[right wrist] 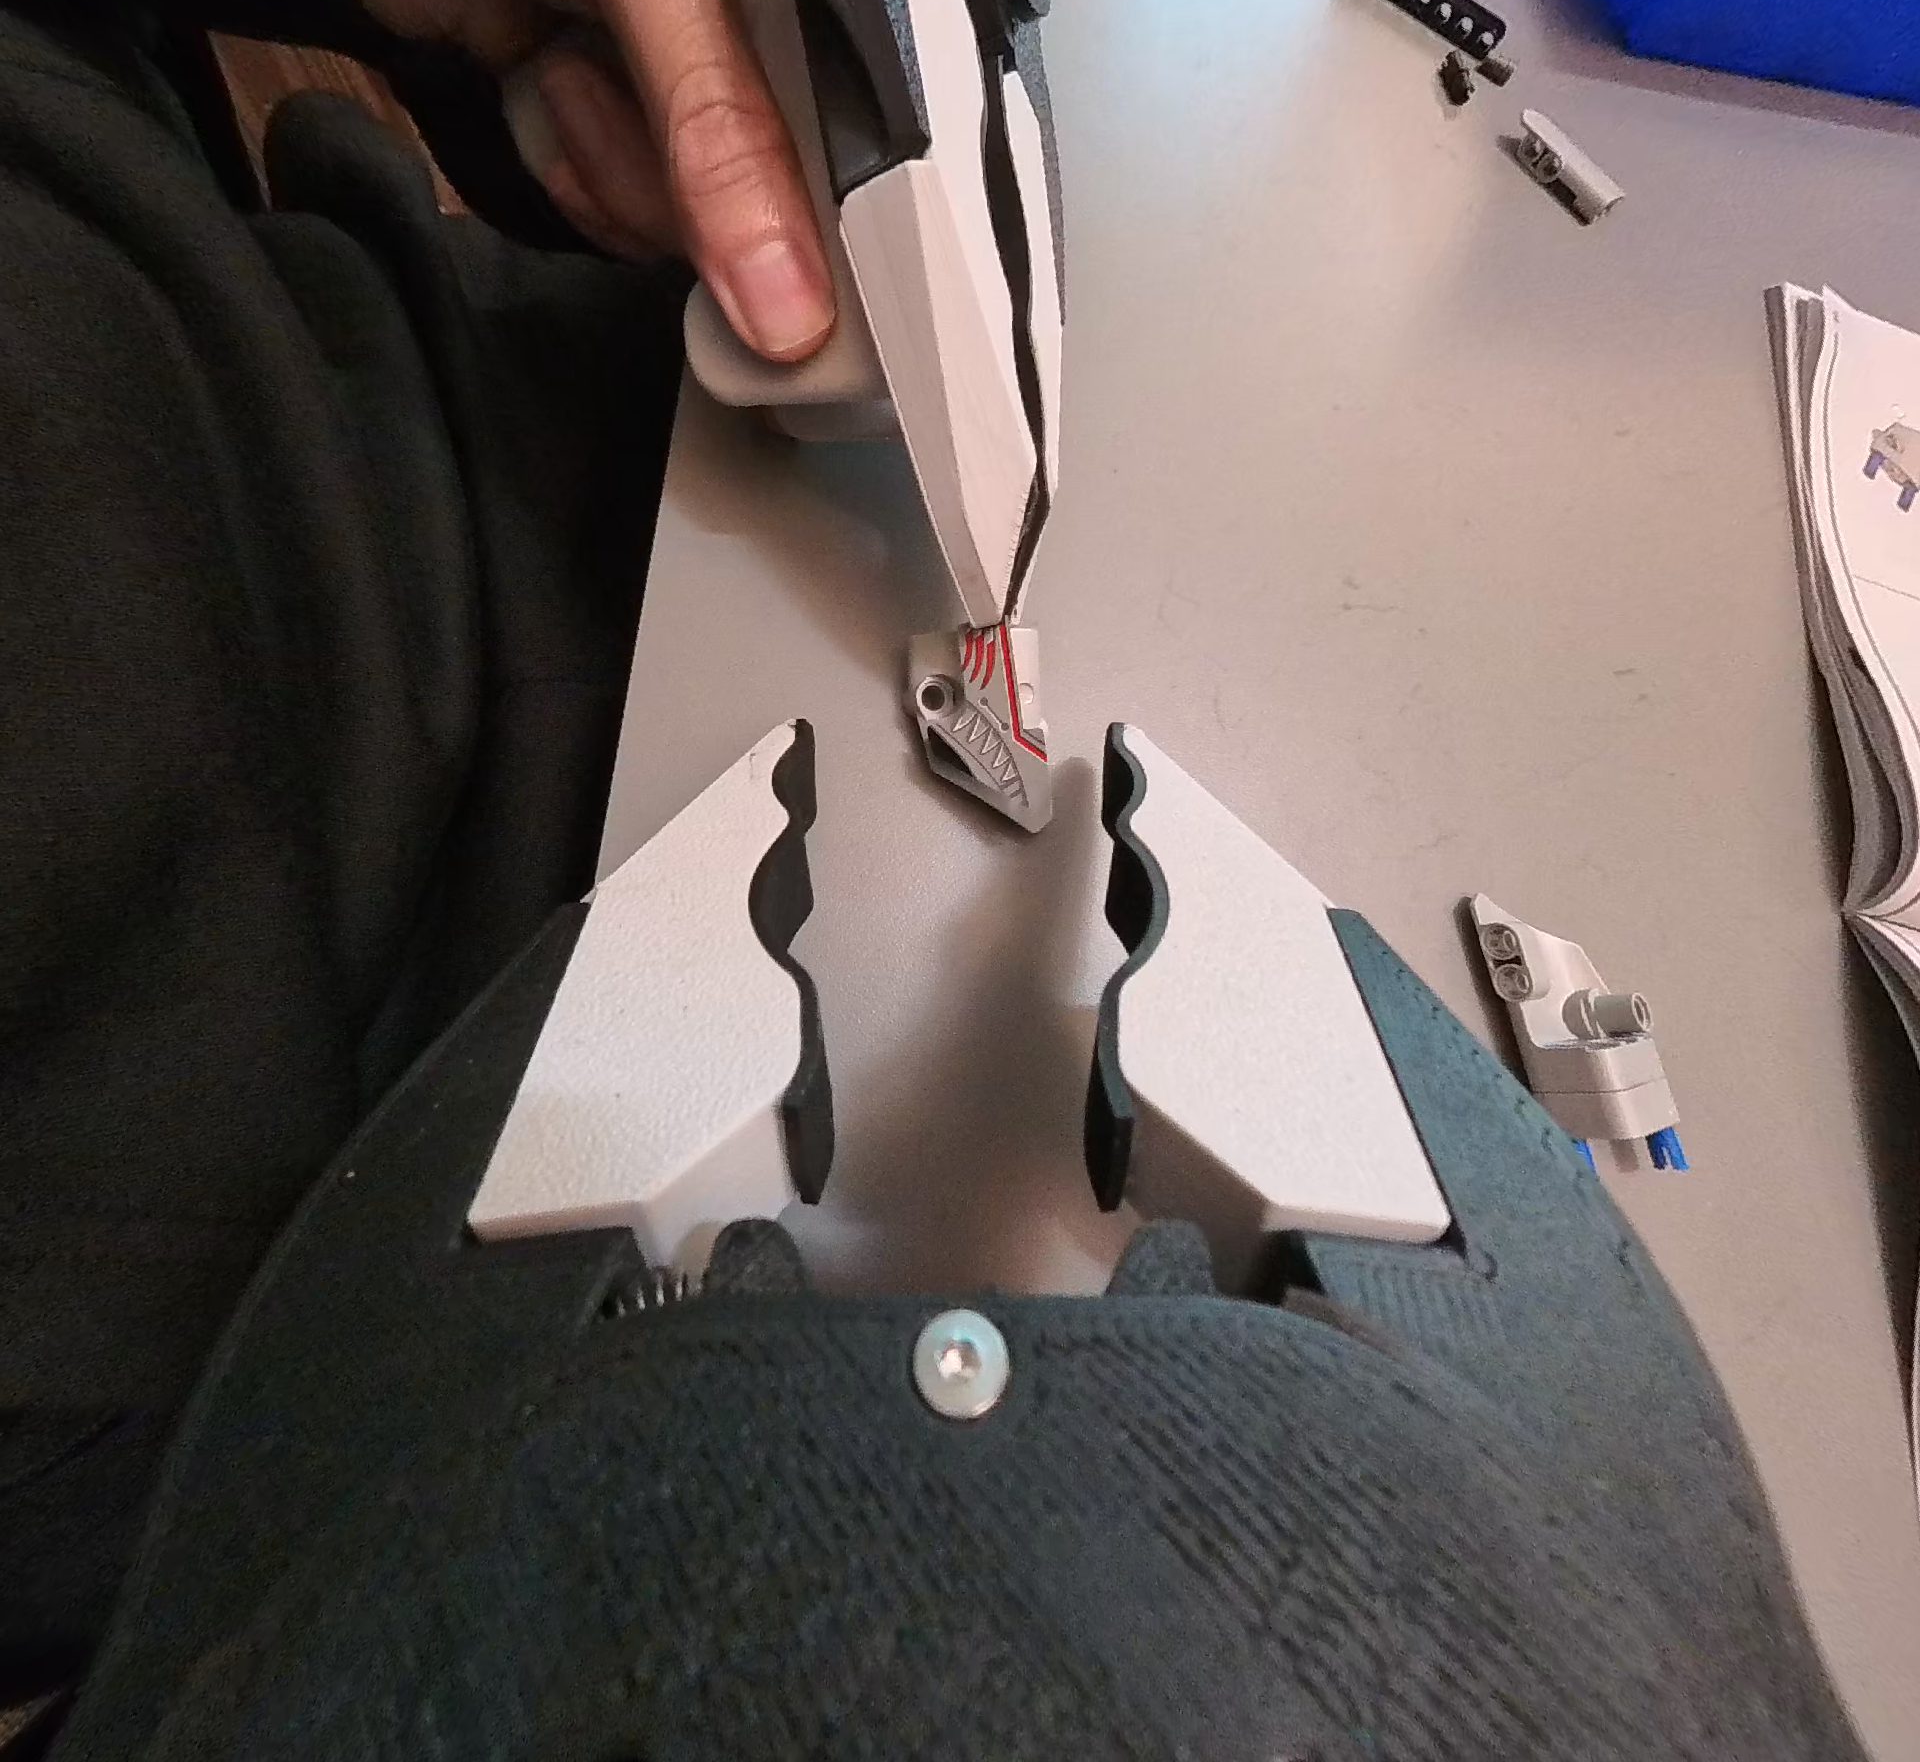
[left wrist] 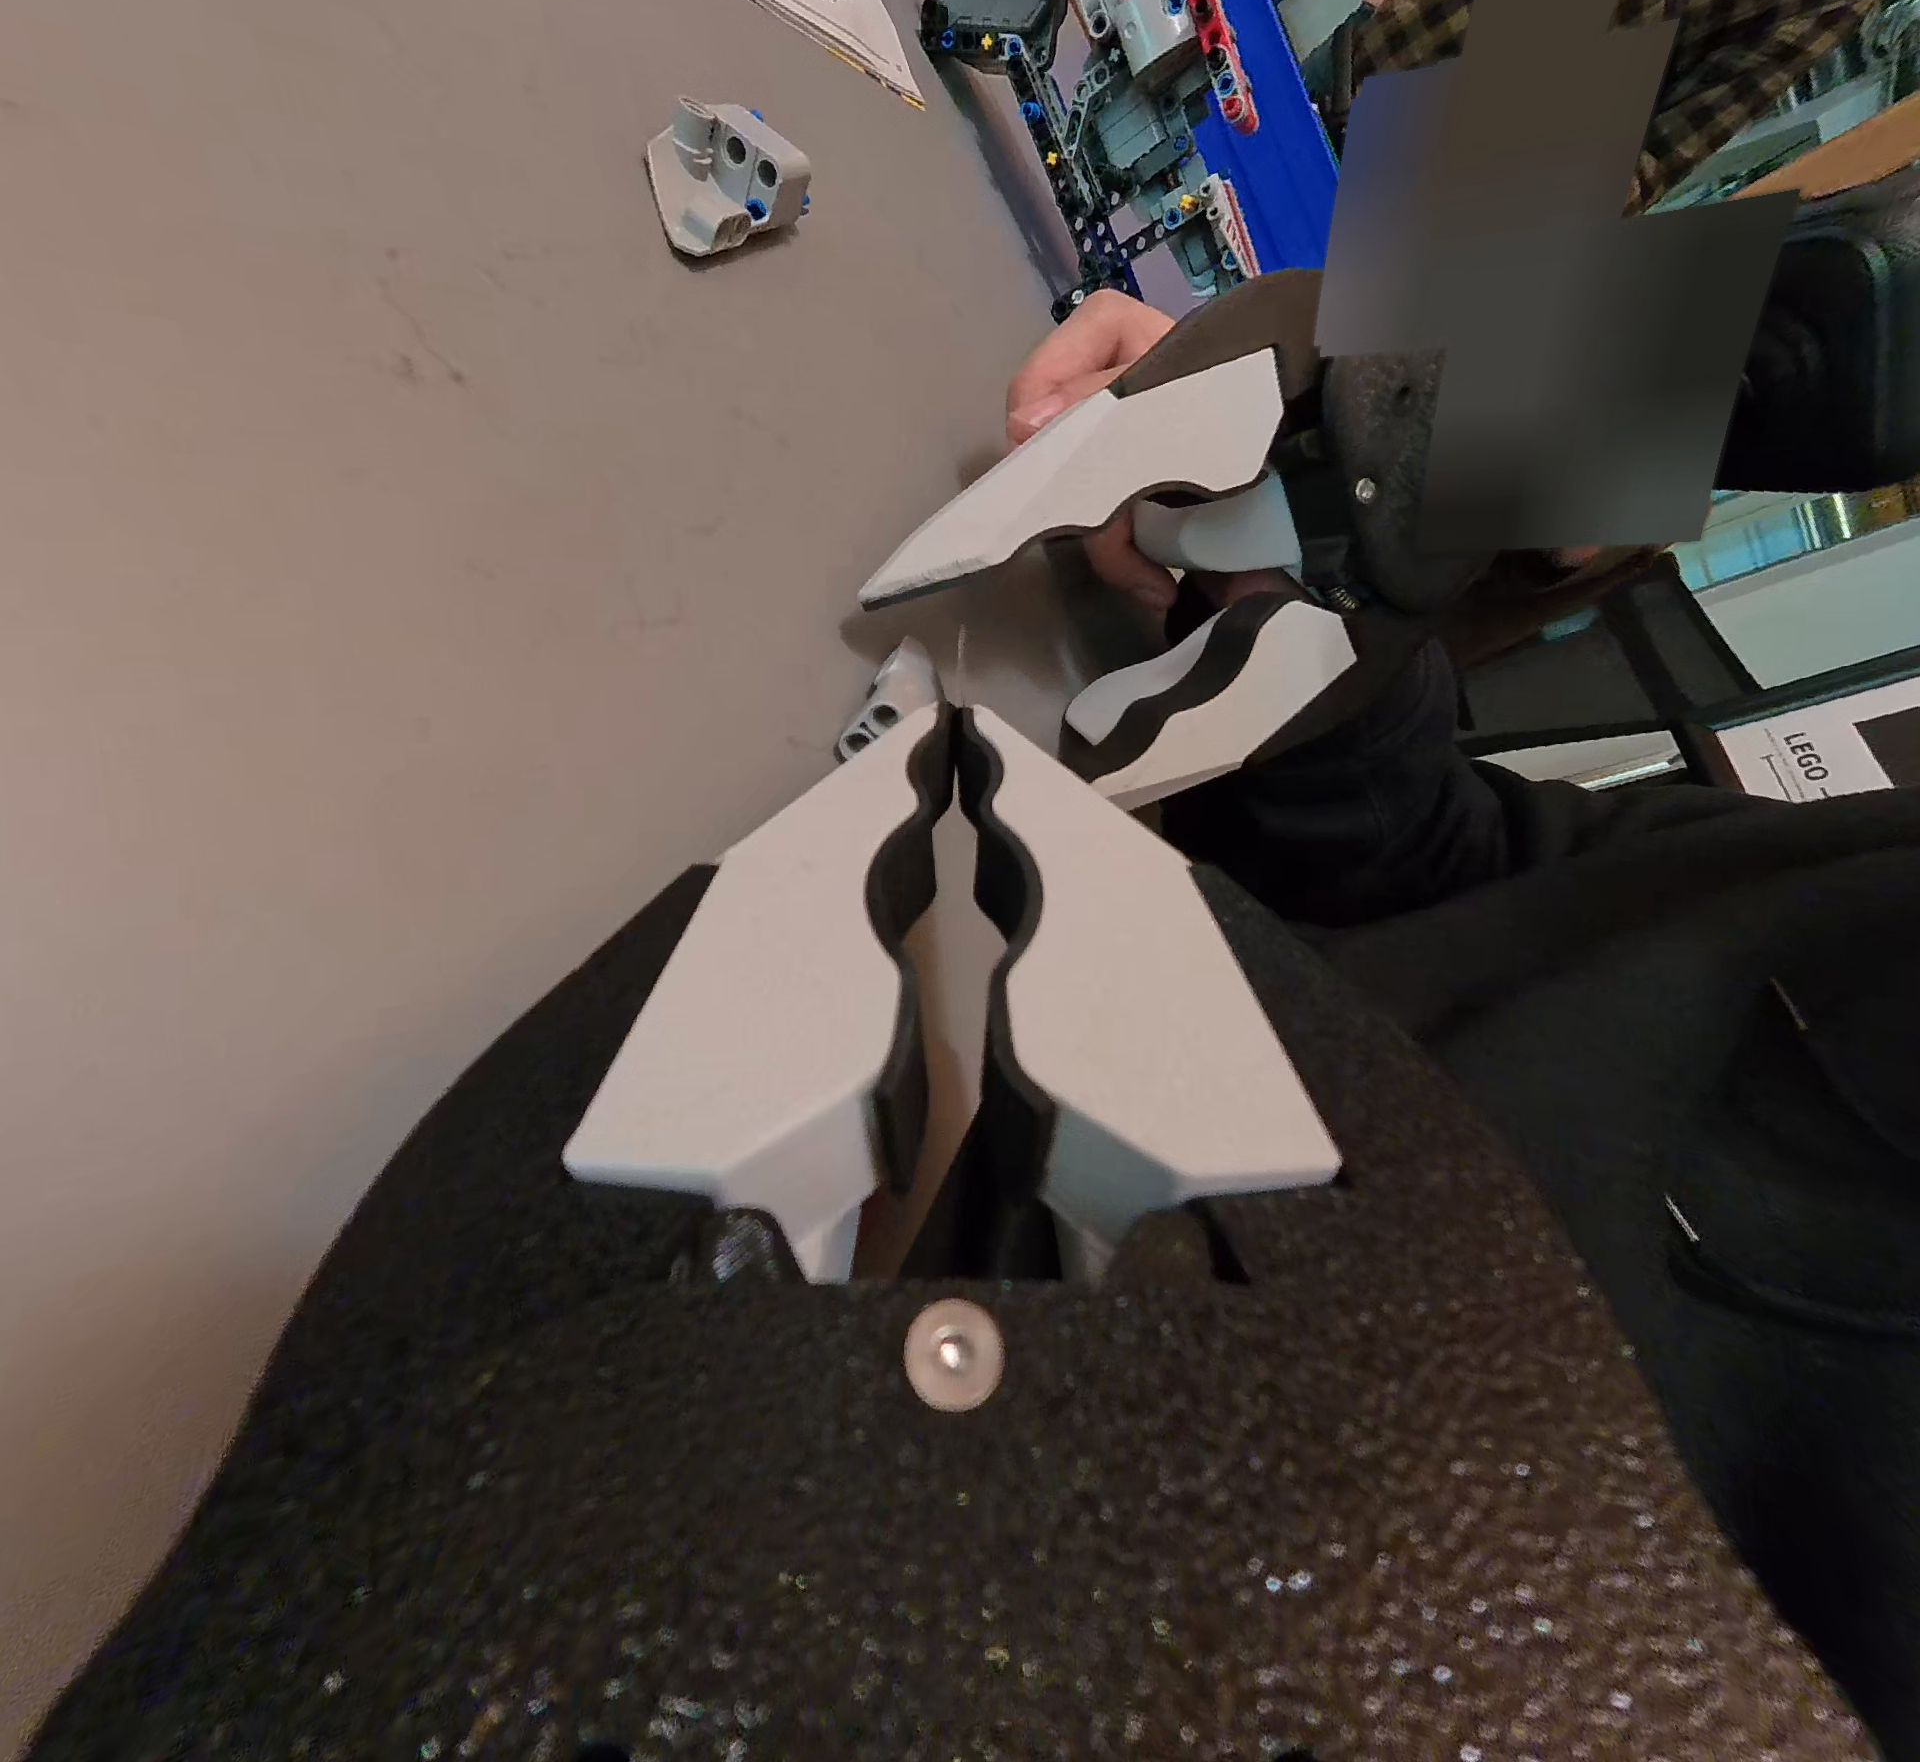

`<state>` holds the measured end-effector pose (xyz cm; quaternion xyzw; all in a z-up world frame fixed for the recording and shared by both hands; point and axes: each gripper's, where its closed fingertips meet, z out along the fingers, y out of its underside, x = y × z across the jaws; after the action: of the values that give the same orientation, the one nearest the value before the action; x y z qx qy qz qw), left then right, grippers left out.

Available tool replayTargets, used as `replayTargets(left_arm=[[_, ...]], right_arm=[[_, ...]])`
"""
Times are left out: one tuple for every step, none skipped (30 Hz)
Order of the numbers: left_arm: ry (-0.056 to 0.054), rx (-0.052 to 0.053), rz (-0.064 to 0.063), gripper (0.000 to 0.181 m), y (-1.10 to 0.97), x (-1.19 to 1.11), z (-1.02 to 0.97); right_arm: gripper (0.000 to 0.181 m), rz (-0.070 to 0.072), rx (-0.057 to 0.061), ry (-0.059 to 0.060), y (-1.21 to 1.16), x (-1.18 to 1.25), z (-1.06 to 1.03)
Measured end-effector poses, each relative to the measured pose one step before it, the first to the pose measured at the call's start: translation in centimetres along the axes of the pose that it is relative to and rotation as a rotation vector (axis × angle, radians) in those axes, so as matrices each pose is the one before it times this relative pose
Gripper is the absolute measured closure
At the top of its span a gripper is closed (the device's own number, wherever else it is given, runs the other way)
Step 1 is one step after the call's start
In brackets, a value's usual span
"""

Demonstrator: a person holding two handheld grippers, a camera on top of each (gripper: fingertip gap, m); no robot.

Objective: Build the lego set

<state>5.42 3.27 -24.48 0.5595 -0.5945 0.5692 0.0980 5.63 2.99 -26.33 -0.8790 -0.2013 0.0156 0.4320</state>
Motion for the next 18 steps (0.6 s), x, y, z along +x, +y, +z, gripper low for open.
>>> replayTargets(left_arm=[[-0.0027, -0.0013, 0.0016, 0.181, 0.010, -0.016, 0.021], [-0.0033, -0.0015, 0.0021, 0.181, 0.015, -0.016, 0.010], [-0.0024, -0.0023, 0.0035, 0.181, 0.017, 0.003, 0.023], [-0.0028, -0.0002, 0.0023, 0.181, 0.001, -0.013, 0.007], [-0.0024, 0.0010, 0.0016, 0.181, -0.004, -0.012, 0.005], [-0.0009, 0.0003, 0.0018, 0.181, 0.001, -0.009, 0.001], [0.0000, 0.0006, 0.0007, 0.181, -0.007, 0.006, -0.004], [0.0006, 0.0012, -0.0003, 0.181, -0.006, 0.001, -0.001], [0.0008, 0.0005, 0.0005, 0.181, 0.000, 0.011, -0.001], [-0.0001, -0.0003, 0.0016, 0.181, 0.001, 0.001, 0.002], [-0.0006, -0.0004, 0.0016, 0.181, 0.007, 0.010, 0.001], [-0.0005, 0.0002, 0.0018, 0.181, 0.002, -0.003, 0.001], [-0.0014, 0.0001, 0.0017, 0.181, 0.000, -0.002, 0.004], [-0.0022, -0.0007, 0.0026, 0.181, 0.011, 0.000, 0.010], [-0.0019, -0.0008, 0.0023, 0.181, 0.004, 0.002, 0.015], [-0.0009, 0.0001, 0.0008, 0.181, 0.002, -0.001, 0.000], [0.0007, 0.0007, -0.0009, 0.181, -0.009, -0.003, -0.007], [0.0009, 0.0005, -0.0018, 0.181, -0.008, -0.005, 0.000]], right_arm=[[0.127, -0.0001, 0.0000, -0.0001, 0.000, -0.001, 0.000], [0.127, -0.0001, 0.0000, -0.0001, 0.000, -0.001, 0.000], [0.127, 0.0002, 0.0000, -0.0001, -0.001, 0.010, 0.005], [0.127, 0.0004, -0.0001, -0.0002, 0.005, 0.003, -0.003], [0.127, 0.0000, 0.0000, -0.0001, 0.000, -0.001, 0.000], [0.127, -0.0002, 0.0001, 0.0003, -0.001, 0.006, 0.000], [0.127, -0.0002, 0.0001, 0.0006, -0.005, 0.001, 0.003], [0.127, -0.0004, 0.0001, 0.0003, -0.001, 0.006, 0.000], [0.127, -0.0003, 0.0001, 0.0001, 0.005, -0.001, -0.007], [0.127, -0.0002, 0.0000, -0.0001, -0.009, -0.006, 0.010], [0.127, 0.0000, 0.0000, 0.0001, 0.011, 0.009, 0.004], [0.127, 0.0003, 0.0000, 0.0000, 0.000, -0.002, 0.000], [0.126, 0.0002, 0.0001, 0.0010, -0.001, 0.013, 0.001], [0.126, 0.0003, 0.0002, 0.0029, -0.007, 0.049, -0.007], [0.125, 0.0010, 0.0002, 0.0034, 0.001, 0.050, -0.001], [0.124, 0.0018, -0.0003, 0.0013, 0.004, 0.041, 0.007], [0.123, 0.0026, -0.0003, 0.0045, 0.012, 0.085, -0.002], [0.120, 0.0032, -0.0001, 0.0087, 0.002, 0.140, -0.007]])
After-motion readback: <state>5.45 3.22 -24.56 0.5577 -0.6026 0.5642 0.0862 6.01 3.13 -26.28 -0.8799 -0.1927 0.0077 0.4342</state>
